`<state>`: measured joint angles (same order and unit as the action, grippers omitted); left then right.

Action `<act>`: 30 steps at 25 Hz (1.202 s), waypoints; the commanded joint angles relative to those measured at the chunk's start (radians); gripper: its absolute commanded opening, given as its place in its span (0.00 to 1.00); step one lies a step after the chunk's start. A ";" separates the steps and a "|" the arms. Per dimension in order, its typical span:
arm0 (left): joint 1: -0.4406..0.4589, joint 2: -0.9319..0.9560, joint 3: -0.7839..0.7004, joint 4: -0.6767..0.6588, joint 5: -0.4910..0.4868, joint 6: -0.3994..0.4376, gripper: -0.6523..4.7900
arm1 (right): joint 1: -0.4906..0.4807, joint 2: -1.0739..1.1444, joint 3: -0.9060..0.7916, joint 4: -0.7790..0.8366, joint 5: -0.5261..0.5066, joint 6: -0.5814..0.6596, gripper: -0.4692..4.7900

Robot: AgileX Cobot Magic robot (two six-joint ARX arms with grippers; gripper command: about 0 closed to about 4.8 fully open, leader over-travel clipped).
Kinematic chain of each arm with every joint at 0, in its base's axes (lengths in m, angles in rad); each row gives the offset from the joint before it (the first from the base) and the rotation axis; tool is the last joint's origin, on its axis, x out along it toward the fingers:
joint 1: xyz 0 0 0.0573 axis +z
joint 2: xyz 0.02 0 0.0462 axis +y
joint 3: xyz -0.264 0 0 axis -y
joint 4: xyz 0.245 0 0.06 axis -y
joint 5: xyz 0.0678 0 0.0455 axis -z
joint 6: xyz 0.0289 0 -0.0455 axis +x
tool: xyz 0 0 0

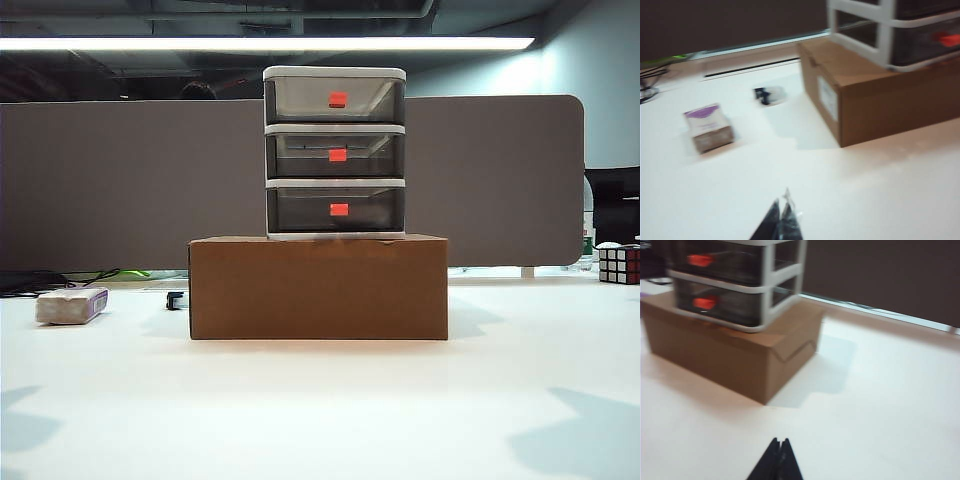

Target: Open the third layer of the drawer on the table, pick up the earphone case on the table and put it in, and finally close the drawer.

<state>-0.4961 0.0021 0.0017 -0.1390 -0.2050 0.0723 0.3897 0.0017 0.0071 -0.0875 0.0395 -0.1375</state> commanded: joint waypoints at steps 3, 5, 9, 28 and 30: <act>0.244 0.000 0.005 0.045 0.209 0.026 0.11 | -0.087 -0.002 -0.006 0.019 -0.017 -0.013 0.08; 0.358 0.000 0.005 0.071 0.320 0.031 0.11 | -0.155 -0.002 -0.006 0.034 -0.084 -0.013 0.08; 0.445 0.000 0.005 0.084 0.333 0.032 0.12 | -0.238 -0.002 -0.006 0.050 -0.120 -0.011 0.08; 0.474 0.000 0.006 0.088 0.341 0.014 0.12 | -0.311 -0.002 -0.006 0.062 -0.124 0.007 0.08; 0.474 0.000 0.006 0.088 0.341 0.014 0.12 | -0.311 -0.002 -0.006 0.062 -0.124 0.007 0.08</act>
